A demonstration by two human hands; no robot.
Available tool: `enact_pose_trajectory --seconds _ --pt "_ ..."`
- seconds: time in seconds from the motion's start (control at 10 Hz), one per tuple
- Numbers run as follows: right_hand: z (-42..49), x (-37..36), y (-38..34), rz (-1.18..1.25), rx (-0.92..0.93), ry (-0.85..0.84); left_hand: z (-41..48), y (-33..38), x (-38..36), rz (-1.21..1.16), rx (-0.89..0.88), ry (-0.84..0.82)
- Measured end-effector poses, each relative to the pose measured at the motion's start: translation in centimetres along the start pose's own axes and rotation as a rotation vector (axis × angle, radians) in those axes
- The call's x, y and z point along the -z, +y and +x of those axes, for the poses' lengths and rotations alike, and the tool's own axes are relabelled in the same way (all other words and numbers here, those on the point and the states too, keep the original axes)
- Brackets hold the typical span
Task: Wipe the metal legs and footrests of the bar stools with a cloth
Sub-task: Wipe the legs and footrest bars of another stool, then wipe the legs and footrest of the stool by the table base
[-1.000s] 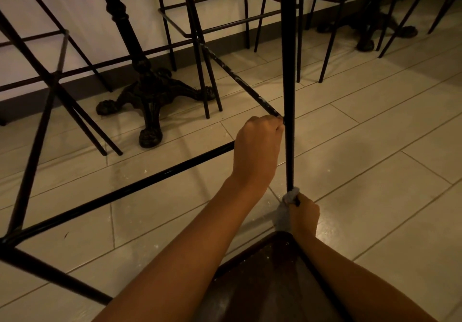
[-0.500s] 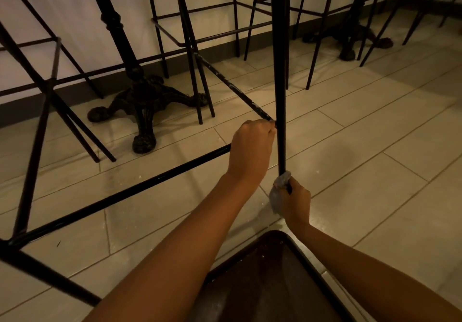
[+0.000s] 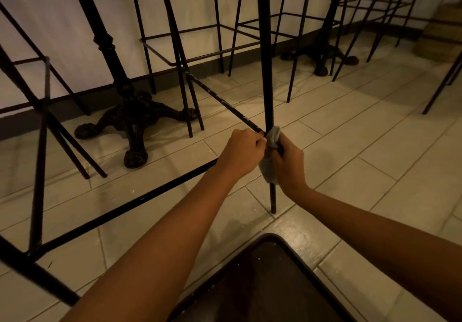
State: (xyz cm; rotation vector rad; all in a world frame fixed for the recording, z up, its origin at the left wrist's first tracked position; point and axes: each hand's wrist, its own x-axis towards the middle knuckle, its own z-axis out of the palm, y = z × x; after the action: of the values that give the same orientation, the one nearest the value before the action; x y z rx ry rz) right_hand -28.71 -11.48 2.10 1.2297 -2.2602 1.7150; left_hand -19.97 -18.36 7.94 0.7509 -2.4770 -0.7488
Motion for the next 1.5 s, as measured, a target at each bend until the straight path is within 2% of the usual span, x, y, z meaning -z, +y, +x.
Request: enact_pose_trajectory --seconds 0.2,0.3,0.4,0.5,0.6,0.7,0.8,0.9,1.0,1.1,1.2,1.4,1.5 --pt "-0.5 -0.4 -1.9 0.056 0.018 0.043 0.2 0.5 1.3 -0.020 0.046 -0.179" --pt "-0.7 0.0 -2.7 -0.019 -0.144 0.001 -0.1 1.1 1.3 -0.003 0.046 -0.245" --pt "-0.9 0.2 -4.1 0.038 -0.225 -0.024 -0.5 2.0 0.8 -0.055 0.060 -0.142" --pt "-1.1 1.3 -6.5 0.019 -0.223 -0.001 -1.1 4.2 1.1 -0.145 0.126 -0.004" --pt "-1.2 2.5 -8.1 0.030 -0.313 -0.088 -1.5 5.8 2.2 -0.236 0.257 -0.014" --pt "-1.3 4.5 -10.2 0.172 -0.294 -0.170 -1.9 7.5 4.1 -0.258 0.316 -0.028" --pt "-0.6 6.3 -11.9 0.196 -0.363 -0.273 -1.7 9.1 5.8 -0.293 0.402 0.021" --pt "1.2 8.6 -14.4 0.299 -0.534 -0.349 -1.5 11.1 7.4 -0.415 0.520 0.071" --pt "3.1 10.4 -15.4 0.494 -0.789 -0.356 -0.8 13.5 8.5 -0.537 0.617 0.114" --pt "5.2 12.2 -15.8 0.535 -0.950 -0.397 -0.1 15.7 9.6 -0.666 0.709 0.154" --pt "6.9 13.7 -16.5 0.472 -1.044 -0.490 -0.1 17.4 10.3 -0.729 0.738 0.156" --pt "9.3 16.0 -18.0 0.566 -1.104 -0.600 0.9 19.0 11.6 -0.760 0.810 0.236" --pt "10.6 16.9 -18.4 0.614 -1.076 -0.553 2.0 19.5 12.1 -0.777 0.868 0.272"
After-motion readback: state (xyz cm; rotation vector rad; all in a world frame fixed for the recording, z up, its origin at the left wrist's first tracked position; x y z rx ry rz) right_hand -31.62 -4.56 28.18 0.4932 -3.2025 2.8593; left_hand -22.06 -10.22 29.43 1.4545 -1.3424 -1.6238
